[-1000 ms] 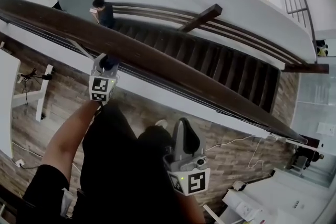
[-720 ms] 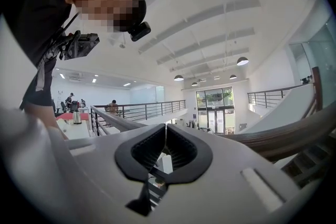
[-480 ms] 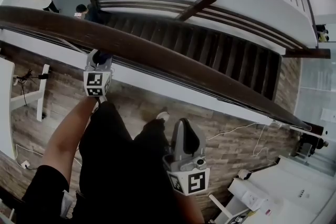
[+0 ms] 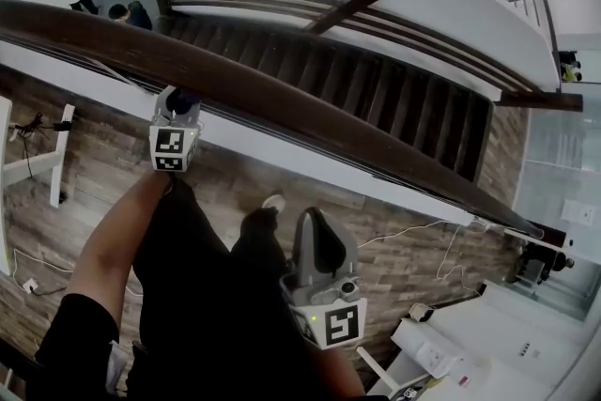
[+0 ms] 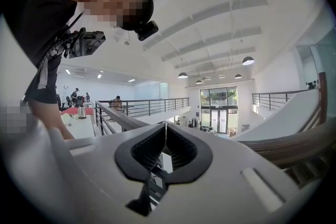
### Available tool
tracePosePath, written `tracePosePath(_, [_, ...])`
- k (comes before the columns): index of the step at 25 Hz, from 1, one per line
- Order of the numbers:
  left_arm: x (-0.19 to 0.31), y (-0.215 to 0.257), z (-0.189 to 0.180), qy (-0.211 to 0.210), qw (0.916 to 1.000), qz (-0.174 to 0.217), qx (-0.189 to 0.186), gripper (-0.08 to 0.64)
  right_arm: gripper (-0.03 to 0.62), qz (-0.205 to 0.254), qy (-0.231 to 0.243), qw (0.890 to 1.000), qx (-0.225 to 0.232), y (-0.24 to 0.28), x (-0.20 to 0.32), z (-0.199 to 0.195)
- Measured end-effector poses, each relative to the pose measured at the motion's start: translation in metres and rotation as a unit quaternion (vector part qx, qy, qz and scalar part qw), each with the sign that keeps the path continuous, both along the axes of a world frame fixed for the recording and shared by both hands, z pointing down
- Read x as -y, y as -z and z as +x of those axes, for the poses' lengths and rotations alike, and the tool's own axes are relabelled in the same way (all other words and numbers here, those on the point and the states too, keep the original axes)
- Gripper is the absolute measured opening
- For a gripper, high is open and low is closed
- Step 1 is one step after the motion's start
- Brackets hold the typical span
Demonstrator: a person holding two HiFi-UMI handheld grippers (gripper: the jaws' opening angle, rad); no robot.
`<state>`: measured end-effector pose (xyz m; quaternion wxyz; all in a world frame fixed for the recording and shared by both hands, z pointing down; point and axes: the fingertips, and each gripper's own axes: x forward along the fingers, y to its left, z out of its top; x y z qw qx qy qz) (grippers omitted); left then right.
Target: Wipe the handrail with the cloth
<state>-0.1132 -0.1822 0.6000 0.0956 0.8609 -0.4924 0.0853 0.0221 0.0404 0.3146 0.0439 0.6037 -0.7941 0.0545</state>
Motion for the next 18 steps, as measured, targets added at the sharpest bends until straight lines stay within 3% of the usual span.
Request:
tracePosePath(4, [-0.006,0.001,0.011,0.007,1.0000,0.000,0.000,0.083,0.009,-0.005,-0.032,0.999,-0.011,-0.007,0.002,0.025])
tracePosePath(10, [-0.018,0.005,0.039,-0.018,0.9997,0.011,0.013,0.087,0.011,-0.009,-0.074,0.997,-0.016,-0.026,0.013,0.050])
tracePosePath(18, [-0.027,0.010,0.048,0.007,0.9998,0.019,0.006,0.091,0.009,-0.039,-0.112,0.992,-0.030,-0.083,0.013,0.083])
